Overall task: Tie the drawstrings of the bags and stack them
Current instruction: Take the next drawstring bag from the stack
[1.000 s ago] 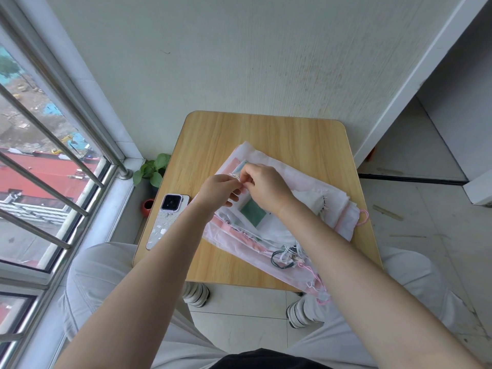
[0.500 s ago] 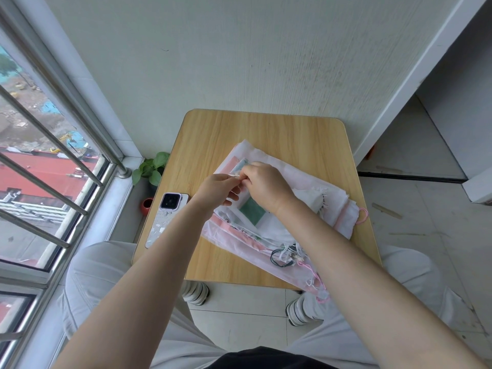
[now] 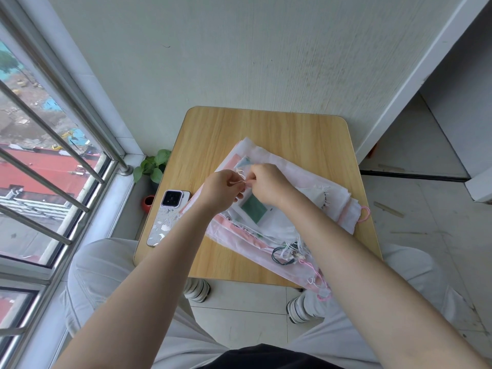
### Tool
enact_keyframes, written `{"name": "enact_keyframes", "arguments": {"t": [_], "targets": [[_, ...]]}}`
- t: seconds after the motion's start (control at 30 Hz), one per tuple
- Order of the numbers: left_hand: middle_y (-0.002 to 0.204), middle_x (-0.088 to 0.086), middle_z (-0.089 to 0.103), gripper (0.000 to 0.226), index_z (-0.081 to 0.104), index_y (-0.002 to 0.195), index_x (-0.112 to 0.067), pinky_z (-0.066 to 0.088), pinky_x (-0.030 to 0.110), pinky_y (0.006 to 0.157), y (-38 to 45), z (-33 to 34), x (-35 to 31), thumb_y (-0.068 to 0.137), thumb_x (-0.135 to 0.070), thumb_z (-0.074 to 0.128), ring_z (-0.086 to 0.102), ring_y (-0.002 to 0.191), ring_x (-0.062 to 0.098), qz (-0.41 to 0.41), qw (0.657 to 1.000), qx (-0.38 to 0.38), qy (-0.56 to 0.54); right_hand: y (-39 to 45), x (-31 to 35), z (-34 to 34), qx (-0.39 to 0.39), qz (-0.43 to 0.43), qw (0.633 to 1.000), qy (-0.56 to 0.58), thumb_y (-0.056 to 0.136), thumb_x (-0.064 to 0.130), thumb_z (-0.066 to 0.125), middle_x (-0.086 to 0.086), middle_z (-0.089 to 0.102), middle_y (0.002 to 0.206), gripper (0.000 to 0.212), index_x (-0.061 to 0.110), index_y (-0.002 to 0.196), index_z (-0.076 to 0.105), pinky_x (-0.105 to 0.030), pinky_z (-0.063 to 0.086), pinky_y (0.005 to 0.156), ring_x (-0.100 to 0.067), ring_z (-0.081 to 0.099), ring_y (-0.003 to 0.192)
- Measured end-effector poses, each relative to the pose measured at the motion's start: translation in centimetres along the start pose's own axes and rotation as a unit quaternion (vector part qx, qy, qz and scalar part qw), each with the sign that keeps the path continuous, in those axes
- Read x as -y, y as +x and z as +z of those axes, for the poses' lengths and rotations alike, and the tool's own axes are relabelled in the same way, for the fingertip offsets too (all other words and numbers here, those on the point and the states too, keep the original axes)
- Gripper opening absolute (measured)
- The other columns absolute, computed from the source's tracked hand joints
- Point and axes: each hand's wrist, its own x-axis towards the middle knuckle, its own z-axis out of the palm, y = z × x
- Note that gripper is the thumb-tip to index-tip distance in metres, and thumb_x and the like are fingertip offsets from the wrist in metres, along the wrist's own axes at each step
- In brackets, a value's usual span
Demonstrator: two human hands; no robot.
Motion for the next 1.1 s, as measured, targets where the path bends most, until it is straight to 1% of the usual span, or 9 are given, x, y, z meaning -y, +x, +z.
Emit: {"name": "enact_keyframes", "arguments": {"t": [0.07, 0.1, 0.23, 0.33, 0.47, 0.7, 0.83, 0.97, 1.1], "targets": [[0.079, 0.002, 0.073, 0.008, 0.068, 0.095, -0.008, 0.058, 0.027, 0.069, -0.1, 0.2, 0.1, 0.093, -0.013, 0.061, 0.07, 0.073, 0.016, 0.017, 1.0, -0.007, 0.005, 0.2, -0.5, -0.3, 0.053, 0.047, 0.991, 0.11, 0.097, 0.014, 0.055, -0.003, 0.063, 0.077, 0.022, 0.013, 0.077, 0.064, -0.027, 0.045, 0.068, -0.02, 0.059, 0.079], [0.079, 0.002, 0.073, 0.007, 0.068, 0.095, -0.009, 0.059, 0.027, 0.07, -0.1, 0.2, 0.2, 0.093, -0.012, 0.062, 0.07, 0.072, 0.015, 0.021, 1.0, -0.009, 0.0, 0.2, -0.7, -0.5, 0.068, 0.067, 0.981, 0.17, 0.097, 0.013, 0.057, -0.003, 0.063, 0.075, 0.02, 0.013, 0.078, 0.064, -0.026, 0.047, 0.068, -0.018, 0.059, 0.076], [0.083, 0.008, 0.074, 0.011, 0.056, 0.098, -0.005, 0.06, 0.034, 0.076, -0.5, 0.1, 0.2, 0.09, -0.007, 0.064, 0.073, 0.076, 0.018, 0.008, 0.995, -0.022, -0.1, -0.2, -1.0, -1.0, 0.121, 0.118, 0.906, 0.389, 0.096, 0.003, 0.056, -0.004, 0.06, 0.072, 0.015, 0.006, 0.084, 0.062, -0.02, 0.044, 0.059, -0.012, 0.053, 0.063], [0.087, 0.011, 0.074, 0.013, 0.049, 0.094, -0.004, 0.059, 0.035, 0.077, -0.8, 0.1, 0.1, 0.088, 0.001, 0.06, 0.073, 0.08, 0.021, -0.007, 0.985, -0.029, -0.168, 0.0, -1.2, -1.0, 0.138, 0.141, 0.862, 0.466, 0.097, 0.001, 0.054, -0.006, 0.057, 0.07, 0.019, 0.006, 0.08, 0.061, -0.021, 0.04, 0.059, -0.012, 0.05, 0.062], [0.089, 0.005, 0.074, 0.014, 0.06, 0.091, -0.005, 0.058, 0.03, 0.08, -0.9, 0.0, 0.2, 0.081, 0.001, 0.068, 0.072, 0.081, 0.011, 0.002, 0.988, -0.021, -0.156, 0.4, -1.4, -0.5, 0.139, 0.169, 0.834, 0.507, 0.098, 0.0, 0.052, -0.007, 0.054, 0.071, 0.016, 0.004, 0.084, 0.06, -0.018, 0.039, 0.054, -0.011, 0.049, 0.061], [0.087, -0.001, 0.075, 0.015, 0.068, 0.093, -0.011, 0.058, 0.027, 0.078, -0.6, 0.2, 0.4, 0.08, -0.011, 0.077, 0.07, 0.078, 0.007, 0.018, 0.991, -0.039, -0.128, 0.5, -1.6, -0.4, 0.128, 0.181, 0.83, 0.512, 0.097, 0.002, 0.053, -0.006, 0.055, 0.07, 0.016, 0.004, 0.084, 0.061, -0.018, 0.039, 0.056, -0.011, 0.048, 0.061], [0.087, -0.001, 0.075, 0.016, 0.068, 0.095, -0.012, 0.057, 0.027, 0.076, -0.5, 0.4, 0.4, 0.081, -0.01, 0.076, 0.071, 0.08, 0.009, 0.021, 0.992, -0.034, -0.118, 0.6, -1.8, -0.3, 0.113, 0.177, 0.847, 0.488, 0.096, 0.0, 0.055, -0.006, 0.054, 0.069, 0.014, 0.004, 0.084, 0.062, -0.019, 0.038, 0.054, -0.011, 0.049, 0.06], [0.082, 0.002, 0.075, 0.007, 0.07, 0.086, -0.01, 0.058, 0.026, 0.073, -0.4, 0.4, 0.5, 0.082, -0.007, 0.075, 0.07, 0.073, 0.014, 0.026, 0.994, -0.038, -0.096, 0.6, -2.0, 0.0, 0.104, 0.18, 0.861, 0.465, 0.094, 0.0, 0.058, -0.006, 0.054, 0.068, 0.011, 0.003, 0.085, 0.062, -0.02, 0.039, 0.054, -0.011, 0.05, 0.059], [0.079, -0.001, 0.072, 0.002, 0.069, 0.088, -0.008, 0.053, 0.019, 0.069, -0.2, 0.4, 0.6, 0.089, -0.007, 0.067, 0.065, 0.063, 0.002, 0.032, 0.997, -0.031, -0.06, 0.5, -2.0, 0.2, 0.103, 0.176, 0.866, 0.456, 0.091, 0.0, 0.063, -0.005, 0.057, 0.068, 0.009, 0.004, 0.084, 0.063, -0.017, 0.043, 0.052, -0.011, 0.052, 0.059]]}}
